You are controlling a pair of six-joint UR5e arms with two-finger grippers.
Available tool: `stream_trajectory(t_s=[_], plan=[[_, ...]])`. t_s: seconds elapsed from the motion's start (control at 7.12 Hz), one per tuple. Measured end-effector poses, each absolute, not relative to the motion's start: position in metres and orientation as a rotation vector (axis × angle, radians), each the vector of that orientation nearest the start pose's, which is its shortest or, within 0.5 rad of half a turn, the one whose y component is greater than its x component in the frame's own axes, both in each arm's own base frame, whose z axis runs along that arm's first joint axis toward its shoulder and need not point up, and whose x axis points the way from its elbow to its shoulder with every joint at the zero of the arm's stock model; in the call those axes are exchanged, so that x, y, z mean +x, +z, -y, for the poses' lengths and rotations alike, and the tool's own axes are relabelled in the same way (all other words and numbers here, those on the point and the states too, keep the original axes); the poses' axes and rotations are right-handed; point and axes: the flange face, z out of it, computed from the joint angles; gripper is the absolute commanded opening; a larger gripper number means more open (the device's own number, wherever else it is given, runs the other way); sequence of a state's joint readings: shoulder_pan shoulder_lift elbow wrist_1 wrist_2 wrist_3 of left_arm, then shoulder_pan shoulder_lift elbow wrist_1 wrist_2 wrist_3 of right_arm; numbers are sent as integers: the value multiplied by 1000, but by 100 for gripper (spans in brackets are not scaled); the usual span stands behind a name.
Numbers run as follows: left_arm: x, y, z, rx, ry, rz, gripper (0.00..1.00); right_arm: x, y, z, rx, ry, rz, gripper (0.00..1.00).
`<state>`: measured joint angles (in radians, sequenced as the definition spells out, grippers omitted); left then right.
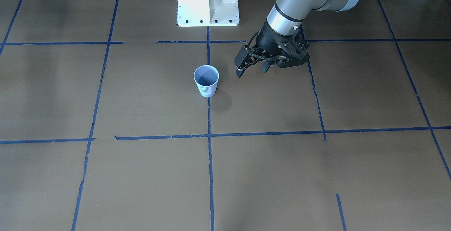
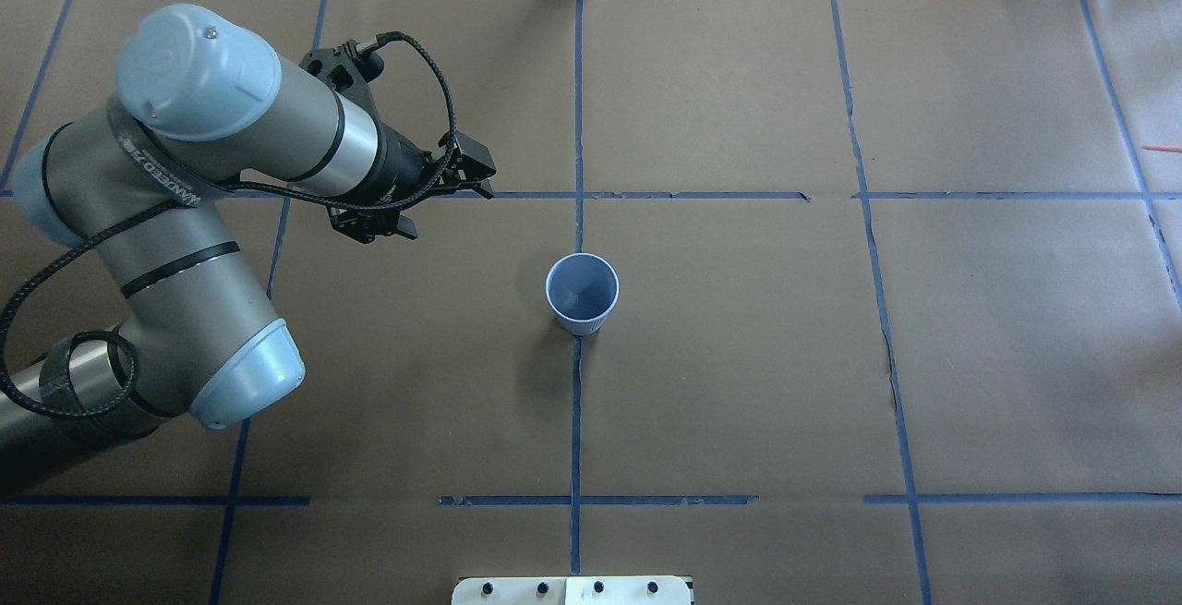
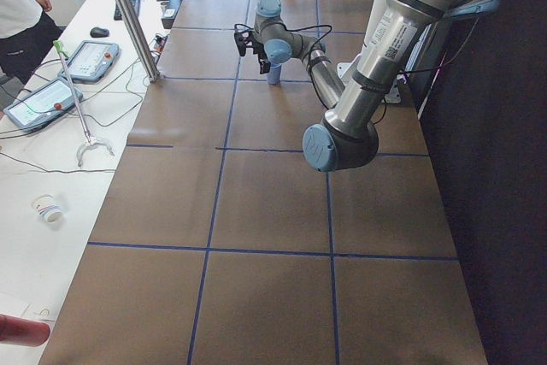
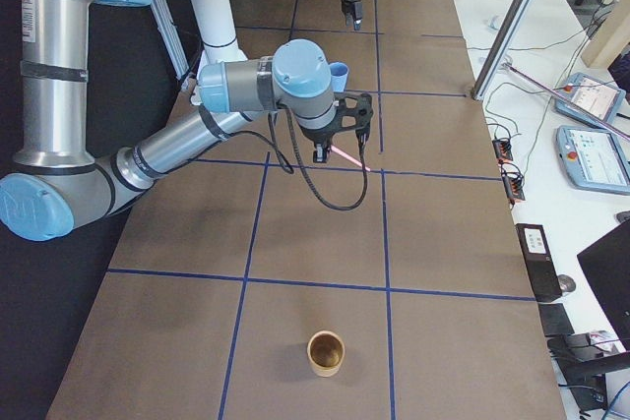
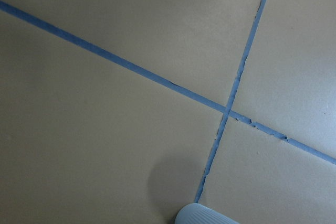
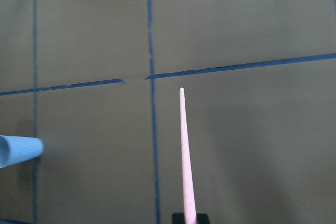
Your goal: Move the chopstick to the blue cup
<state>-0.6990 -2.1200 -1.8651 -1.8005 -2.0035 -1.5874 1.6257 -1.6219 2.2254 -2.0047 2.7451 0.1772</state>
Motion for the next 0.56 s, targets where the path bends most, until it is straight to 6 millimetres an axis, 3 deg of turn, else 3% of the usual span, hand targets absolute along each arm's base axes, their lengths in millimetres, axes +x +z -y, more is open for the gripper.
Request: stream_trajectory(t_s=[0.14,0.42,0.56], plan=[[401,188,465,1,-399,-1131,100,20,339,431,-6,92,1262,1],[387,197,474,-4,-408,-1126,100,-116,246,477,-245,34,1321,0],[379,203,476,-21,-410,-1125,100,-181,211,495,-334,5,1326,0]])
